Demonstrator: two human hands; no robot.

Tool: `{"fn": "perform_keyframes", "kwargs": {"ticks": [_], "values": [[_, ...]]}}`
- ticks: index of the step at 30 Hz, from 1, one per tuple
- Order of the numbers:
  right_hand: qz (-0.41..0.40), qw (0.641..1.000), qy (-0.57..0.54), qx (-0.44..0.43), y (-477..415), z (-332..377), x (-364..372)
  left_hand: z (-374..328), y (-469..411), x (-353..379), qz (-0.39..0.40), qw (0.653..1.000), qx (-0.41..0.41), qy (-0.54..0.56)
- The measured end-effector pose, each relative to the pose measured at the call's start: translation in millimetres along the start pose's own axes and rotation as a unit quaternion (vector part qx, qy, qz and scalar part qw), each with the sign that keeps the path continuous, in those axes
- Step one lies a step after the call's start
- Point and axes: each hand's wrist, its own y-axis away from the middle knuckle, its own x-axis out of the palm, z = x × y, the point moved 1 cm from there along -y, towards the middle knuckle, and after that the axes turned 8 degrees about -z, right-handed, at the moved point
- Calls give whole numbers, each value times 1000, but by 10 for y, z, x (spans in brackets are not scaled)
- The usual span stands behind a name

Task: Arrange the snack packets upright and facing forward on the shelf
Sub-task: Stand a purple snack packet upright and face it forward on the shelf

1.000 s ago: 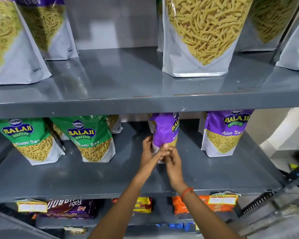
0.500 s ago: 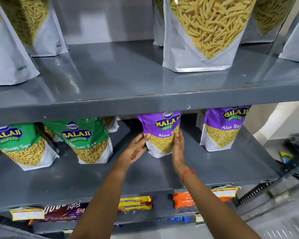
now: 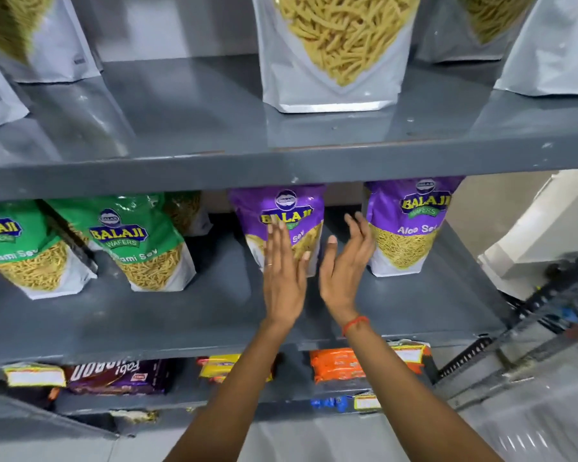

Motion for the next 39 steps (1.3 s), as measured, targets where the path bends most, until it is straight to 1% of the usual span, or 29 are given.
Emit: {"fn": "perform_keyframes", "kwargs": {"ticks": [2,3,4,6,7,8,10,11,13,15,18,21,23,26,30,34,39], "values": [[8,999,20,-45,-147,-141,-251,-241,88,239,31,998,-29,54],[5,999,22,-43,-232,-257,-392,-338,136,371,48,995,-46,74],[-2,1000,20,-24,-310,-399,-517,-397,176,497,66,993,-59,84],[-18,998,28,56,-490,-790,-763,-478,240,802,86,991,-71,81],[-11,994,42,97,-579,-998,-852,-503,240,948,96,989,-87,77],[19,989,57,135,-662,-1189,-925,-481,231,1104,121,981,-122,88],[124,972,50,195,-807,-1472,-983,-449,142,1323,211,944,-211,142],[178,962,31,205,-866,-1541,-1007,-415,97,1403,256,923,-235,168],[236,950,-1,203,-956,-1646,-1055,-306,91,1533,312,886,-261,224],[256,945,-19,204,-998,-1686,-1103,-245,154,1585,320,870,-291,239],[276,935,-35,222,-961,-1821,-1226,-399,293,1541,302,872,-323,209],[284,933,-41,216,-801,-1990,-1469,-539,518,1416,305,876,-314,200],[271,931,-37,241,-669,-1827,-1717,-615,714,1319,323,874,-301,203],[251,929,-41,269,-500,-1606,-1976,-714,949,1209,323,884,-285,180],[256,926,-55,273,-430,-1609,-2073,-777,1067,1165,328,890,-277,152],[243,926,-76,278,-377,-1584,-2132,-819,1089,1151,337,882,-287,159],[237,926,-82,282,-338,-1566,-2170,-864,1126,1129,338,881,-291,160]]}}
